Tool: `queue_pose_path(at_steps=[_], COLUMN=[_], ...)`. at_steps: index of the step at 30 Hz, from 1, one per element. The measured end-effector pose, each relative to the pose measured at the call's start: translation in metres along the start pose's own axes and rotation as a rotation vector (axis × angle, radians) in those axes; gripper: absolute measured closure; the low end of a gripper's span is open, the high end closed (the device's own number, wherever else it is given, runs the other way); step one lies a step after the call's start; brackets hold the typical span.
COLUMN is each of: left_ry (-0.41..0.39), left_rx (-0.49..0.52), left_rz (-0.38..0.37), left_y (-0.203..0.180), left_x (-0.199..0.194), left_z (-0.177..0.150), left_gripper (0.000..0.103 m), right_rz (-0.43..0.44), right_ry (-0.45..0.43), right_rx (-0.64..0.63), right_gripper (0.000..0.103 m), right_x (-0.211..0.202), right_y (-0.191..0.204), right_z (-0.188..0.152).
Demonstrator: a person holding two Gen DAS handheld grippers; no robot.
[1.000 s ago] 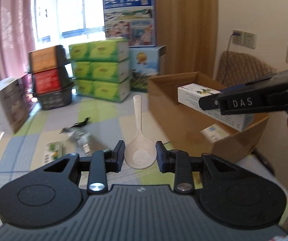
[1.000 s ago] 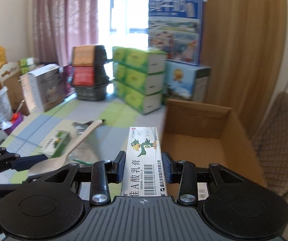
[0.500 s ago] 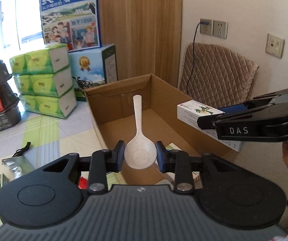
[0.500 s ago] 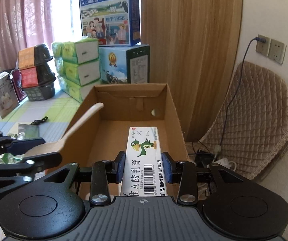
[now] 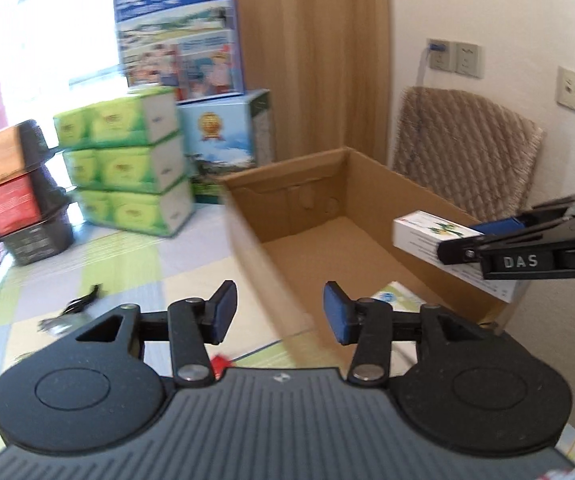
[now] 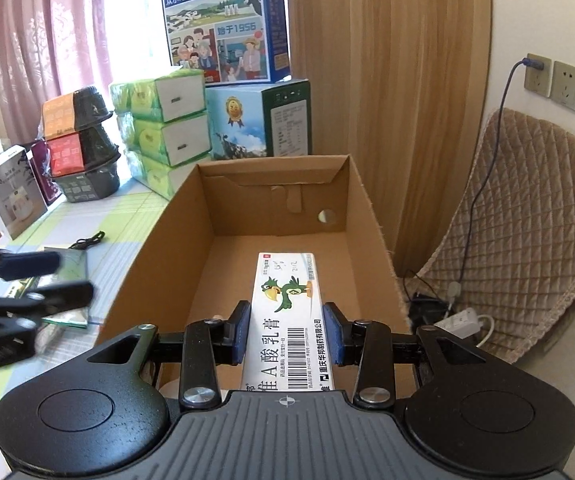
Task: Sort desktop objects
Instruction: 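Drop the ointment box and spoon into the cardboard box with both tools, then bring both tools back over the clear plastic tray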
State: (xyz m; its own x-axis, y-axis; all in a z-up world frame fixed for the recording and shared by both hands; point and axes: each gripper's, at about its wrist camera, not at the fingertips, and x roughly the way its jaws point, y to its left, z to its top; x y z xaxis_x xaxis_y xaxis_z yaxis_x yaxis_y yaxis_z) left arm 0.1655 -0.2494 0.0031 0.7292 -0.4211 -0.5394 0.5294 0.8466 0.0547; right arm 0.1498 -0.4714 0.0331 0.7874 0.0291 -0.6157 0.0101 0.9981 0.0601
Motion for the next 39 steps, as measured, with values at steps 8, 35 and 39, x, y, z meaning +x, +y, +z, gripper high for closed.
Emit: queue_pose_path(at_steps=[8, 35, 39], left_ry=[0.014, 0.045, 0.082], left_rx=[-0.064, -0.181, -0.158], left_rz=[0.091, 0.330, 0.326], left_y=[0.052, 0.188, 0.201], left_x=[-0.030, -0.126, -0.117], left_z=[-0.025, -0.138, -0.149], left_gripper=[0.042, 0.006, 0.006], right_rz=[0.015, 0.230, 0.252], right_ry=[-0.028, -0.101, -0.052], right_rx=[-0.023, -0.163, -0.162], right_gripper=[0.050, 0.018, 0.018], right_x=[0.011, -0.049, -0.021], right_y=[0.023, 0.199, 0.216], right_z=[0.003, -0.027, -0.042])
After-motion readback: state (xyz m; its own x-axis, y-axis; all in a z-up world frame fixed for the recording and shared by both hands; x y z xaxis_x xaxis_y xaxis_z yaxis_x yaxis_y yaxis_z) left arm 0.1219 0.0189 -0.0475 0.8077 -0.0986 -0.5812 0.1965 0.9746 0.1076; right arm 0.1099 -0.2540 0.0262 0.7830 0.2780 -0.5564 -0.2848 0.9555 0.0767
